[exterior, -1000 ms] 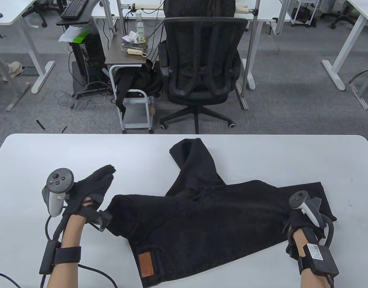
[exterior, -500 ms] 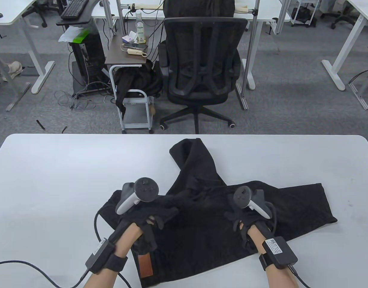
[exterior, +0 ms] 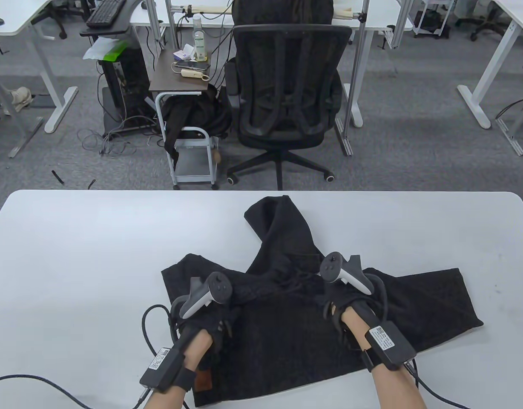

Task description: Fold trousers

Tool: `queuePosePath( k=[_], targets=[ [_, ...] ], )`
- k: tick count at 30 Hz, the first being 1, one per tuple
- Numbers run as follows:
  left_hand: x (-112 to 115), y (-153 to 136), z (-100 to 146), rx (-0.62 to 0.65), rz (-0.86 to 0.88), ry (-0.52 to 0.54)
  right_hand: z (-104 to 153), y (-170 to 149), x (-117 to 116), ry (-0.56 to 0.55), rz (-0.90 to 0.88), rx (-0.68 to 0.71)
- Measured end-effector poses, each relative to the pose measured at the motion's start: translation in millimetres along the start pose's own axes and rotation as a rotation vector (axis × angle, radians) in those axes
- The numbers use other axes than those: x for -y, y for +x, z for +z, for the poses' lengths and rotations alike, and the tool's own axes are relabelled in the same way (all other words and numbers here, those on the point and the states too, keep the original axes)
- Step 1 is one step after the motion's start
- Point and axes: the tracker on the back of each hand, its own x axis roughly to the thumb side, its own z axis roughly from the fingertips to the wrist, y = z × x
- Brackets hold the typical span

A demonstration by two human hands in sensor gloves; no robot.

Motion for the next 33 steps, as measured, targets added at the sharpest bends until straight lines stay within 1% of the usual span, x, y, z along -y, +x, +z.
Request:
queuePosePath(
  k=[1, 2, 4, 6, 7, 9, 10, 13, 15, 16, 17, 18, 19, 20, 23, 25, 26, 29, 31, 33],
  targets=[
    [0, 0, 1, -0.001, -0.008, -0.007, -4, 0, -1, -0.005, -0.027, 0.013],
    [0, 0, 1, 0.002, -0.010, -0.006, -16, 1, -6, 0.026, -0.125, 0.025],
    [2, -2, 2, 0.018, 0.011, 0.024, -31, -1, -16, 0.075, -0.230, 0.032],
    [2, -6, 3, 0.031, 0.035, 0.032, -49, -5, -29, 0.086, -0.332, 0.013],
    [2, -7, 3, 0.033, 0.042, 0.031, -53, -6, -32, 0.081, -0.347, -0.003],
    [1, -9, 3, 0.034, 0.067, 0.036, -60, -7, -34, 0.111, -0.321, -0.023],
    [1, -9, 3, 0.035, 0.067, 0.039, -61, -7, -33, 0.108, -0.309, -0.024],
    [-1, -9, 3, 0.030, 0.061, 0.039, -65, -6, -27, 0.060, -0.254, -0.035],
    [-2, -8, 4, 0.028, 0.052, 0.048, -65, -7, -25, 0.066, -0.100, -0.032],
    [-3, -8, 5, 0.028, 0.059, 0.047, -64, -8, -24, 0.052, -0.078, -0.041],
    [-3, -8, 6, 0.026, 0.059, 0.050, -63, -11, -24, 0.030, -0.028, -0.093],
    [-3, -8, 6, 0.026, 0.054, 0.056, -62, -13, -25, 0.059, 0.016, -0.094],
    [-4, -8, 7, 0.035, 0.056, 0.065, -61, -17, -25, 0.101, 0.025, -0.070],
    [-4, -7, 7, 0.041, 0.055, 0.074, -57, -20, -26, 0.076, 0.007, -0.104],
    [-3, -6, 8, 0.036, 0.042, 0.069, -53, -20, -24, 0.057, -0.070, -0.056],
    [-3, -6, 8, 0.040, 0.039, 0.069, -51, -14, -18, -0.003, -0.084, -0.021],
    [-3, -6, 9, 0.043, 0.044, 0.070, -49, -8, -13, -0.055, -0.100, 0.015],
    [-3, -5, 10, 0.049, 0.039, 0.074, -54, 8, -12, -0.034, -0.133, 0.077],
    [-3, -5, 10, 0.050, 0.040, 0.074, -59, 16, -17, 0.010, -0.110, 0.076],
    [-3, -6, 11, 0.051, 0.047, 0.073, -62, 21, -19, -0.019, -0.089, 0.069]
  ],
)
